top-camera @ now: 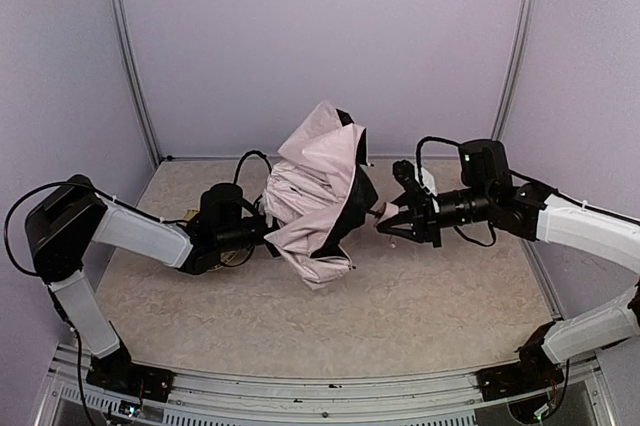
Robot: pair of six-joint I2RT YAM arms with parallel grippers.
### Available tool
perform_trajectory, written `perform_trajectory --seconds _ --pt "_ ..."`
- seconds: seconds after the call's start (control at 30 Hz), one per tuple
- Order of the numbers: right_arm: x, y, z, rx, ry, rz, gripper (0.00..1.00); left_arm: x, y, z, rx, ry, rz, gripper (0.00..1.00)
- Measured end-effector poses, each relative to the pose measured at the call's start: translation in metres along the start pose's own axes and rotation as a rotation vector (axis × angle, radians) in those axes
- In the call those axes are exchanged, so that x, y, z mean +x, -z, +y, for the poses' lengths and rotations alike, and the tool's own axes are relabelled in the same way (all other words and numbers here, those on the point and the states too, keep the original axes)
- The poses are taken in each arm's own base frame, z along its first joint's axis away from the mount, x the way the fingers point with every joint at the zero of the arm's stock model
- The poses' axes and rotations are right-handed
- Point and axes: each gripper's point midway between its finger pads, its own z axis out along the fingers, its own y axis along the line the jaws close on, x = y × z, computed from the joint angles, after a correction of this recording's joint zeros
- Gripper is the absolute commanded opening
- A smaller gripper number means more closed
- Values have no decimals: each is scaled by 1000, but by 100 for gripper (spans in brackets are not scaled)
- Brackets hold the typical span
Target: Put away the umbrella
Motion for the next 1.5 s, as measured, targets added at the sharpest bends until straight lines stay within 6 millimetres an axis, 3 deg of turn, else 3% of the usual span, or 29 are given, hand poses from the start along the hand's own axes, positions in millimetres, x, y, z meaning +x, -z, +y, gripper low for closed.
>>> perform_trajectory --seconds 0.13,0.33,0.47,0.63,0.73,0.9,1.0,1.07,1.13,1.17,1.23,1.33,1.4,1.5 --pt "28 -14 15 28 54 68 0 12 -13 10 20 63 20 46" --pt "93 -37 38 51 142 219 0 41 -35 20 66 181 77 46" --pt "126 -58 37 43 169 306 0 65 -40 21 75 251 135 48" --pt "163 -75 35 31 184 396 0 89 -36 41 -16 316 223 60" --pt "176 -78 33 32 188 429 0 98 -34 73 -152 356 289 67" --pt "188 -81 31 31 196 471 0 90 -9 161 -450 443 274 76" --pt "194 -83 31 22 202 490 0 88 18 195 -582 481 251 76" --pt "196 -85 30 16 210 498 0 81 34 201 -636 482 238 75" --pt "196 -87 28 11 218 504 4 66 44 190 -643 456 217 75" --pt "196 -88 27 10 221 507 15 58 48 180 -636 434 205 75" --pt "195 -89 24 11 226 513 45 35 52 147 -584 368 171 75" --pt "194 -88 16 41 223 542 61 -4 54 84 -453 268 89 74" --pt "193 -87 9 75 215 566 89 -20 60 53 -383 230 46 72" --pt "183 -85 -4 137 178 585 92 -27 73 32 -349 204 25 72"
